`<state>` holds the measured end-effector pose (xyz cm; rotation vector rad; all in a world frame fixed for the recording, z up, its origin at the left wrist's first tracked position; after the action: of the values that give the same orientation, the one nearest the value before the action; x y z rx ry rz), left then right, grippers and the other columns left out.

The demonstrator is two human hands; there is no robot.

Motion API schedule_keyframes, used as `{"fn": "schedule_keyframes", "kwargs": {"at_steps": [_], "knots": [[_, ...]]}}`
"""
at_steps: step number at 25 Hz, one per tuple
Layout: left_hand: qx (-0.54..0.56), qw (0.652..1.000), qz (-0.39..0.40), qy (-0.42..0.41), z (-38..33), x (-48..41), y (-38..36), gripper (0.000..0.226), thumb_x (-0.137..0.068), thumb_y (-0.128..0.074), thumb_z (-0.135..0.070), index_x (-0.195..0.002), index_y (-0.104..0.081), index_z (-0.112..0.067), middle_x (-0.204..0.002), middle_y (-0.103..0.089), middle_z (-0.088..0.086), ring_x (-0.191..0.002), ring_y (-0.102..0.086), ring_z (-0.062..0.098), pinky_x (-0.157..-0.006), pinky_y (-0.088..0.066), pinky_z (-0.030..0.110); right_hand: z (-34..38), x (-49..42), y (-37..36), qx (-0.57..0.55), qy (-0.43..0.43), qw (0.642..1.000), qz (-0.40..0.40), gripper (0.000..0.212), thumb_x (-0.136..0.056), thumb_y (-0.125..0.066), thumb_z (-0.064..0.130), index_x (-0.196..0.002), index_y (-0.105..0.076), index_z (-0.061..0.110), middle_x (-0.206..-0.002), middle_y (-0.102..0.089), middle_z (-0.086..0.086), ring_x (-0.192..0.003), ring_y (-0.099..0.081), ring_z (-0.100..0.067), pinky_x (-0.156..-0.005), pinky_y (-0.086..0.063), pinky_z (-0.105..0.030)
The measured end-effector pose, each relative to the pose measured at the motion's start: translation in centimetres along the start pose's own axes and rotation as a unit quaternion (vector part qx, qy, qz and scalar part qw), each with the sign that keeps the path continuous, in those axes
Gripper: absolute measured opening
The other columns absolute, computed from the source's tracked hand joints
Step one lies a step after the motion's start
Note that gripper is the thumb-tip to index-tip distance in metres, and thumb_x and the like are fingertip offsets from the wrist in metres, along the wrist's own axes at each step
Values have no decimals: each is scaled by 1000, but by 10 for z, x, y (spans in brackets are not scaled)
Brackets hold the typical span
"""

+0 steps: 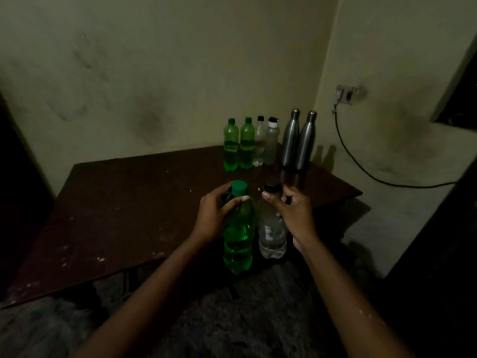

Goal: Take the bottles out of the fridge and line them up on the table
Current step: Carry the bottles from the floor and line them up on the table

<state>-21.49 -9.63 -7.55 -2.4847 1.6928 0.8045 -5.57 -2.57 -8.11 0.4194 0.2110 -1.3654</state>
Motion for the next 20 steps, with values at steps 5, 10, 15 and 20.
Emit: {"fn": "schedule_keyframes", "kwargs": {"at_steps": [5, 10, 15, 20], "knots": [[-1, 1000, -31, -3, 29, -89, 5, 39, -79, -66, -15, -118, -61, -13, -118, -66, 5, -109, -61, 11, -95, -50, 30, -18, -102, -25, -41, 9, 999, 22, 35, -81, -68, 13, -86, -56, -20, -61, -32, -2, -58, -40, -11, -41, -37, -9], [-41, 998, -35, -42, 67, -184, 29, 30, -79, -66, -18, -106, -61, -30, -100, -65, -22, -92, -61, -13, -81, -51, 12, -43, -206, -74, -84, -3, 995, 54, 30, -82, -67, 15, -79, -56, -13, -63, -37, -10, -53, -43, -7, -42, -38, -11], [-80, 994, -78, -22, 129, -288, 61, 36, -78, -68, -20, -113, -63, -17, -103, -66, -12, -87, -58, -20, -80, -49, 8, -72, -313, -142, -93, -55, 991, 76, 33, -83, -67, 20, -86, -57, -11, -65, -36, -6, -51, -41, -5, -47, -37, -16], [-125, 985, -118, -2, 193, -373, 89, 39, -78, -69, -16, -116, -62, -10, -109, -65, -1, -101, -60, 5, -86, -49, 19, -97, -409, -215, -72, -68, 990, 103, 13, -85, -64, 15, -90, -58, 4, -61, -37, 0, -39, -44, 1, -38, -36, -7]]}}
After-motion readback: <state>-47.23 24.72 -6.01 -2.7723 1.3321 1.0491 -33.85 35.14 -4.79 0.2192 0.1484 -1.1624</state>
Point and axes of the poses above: each hand's wrist, its own x-axis away from the middle knuckle, its own y-axis out of the back of the hand, z = x × y, the point moved 2 cm from there along -x, towards the middle knuckle
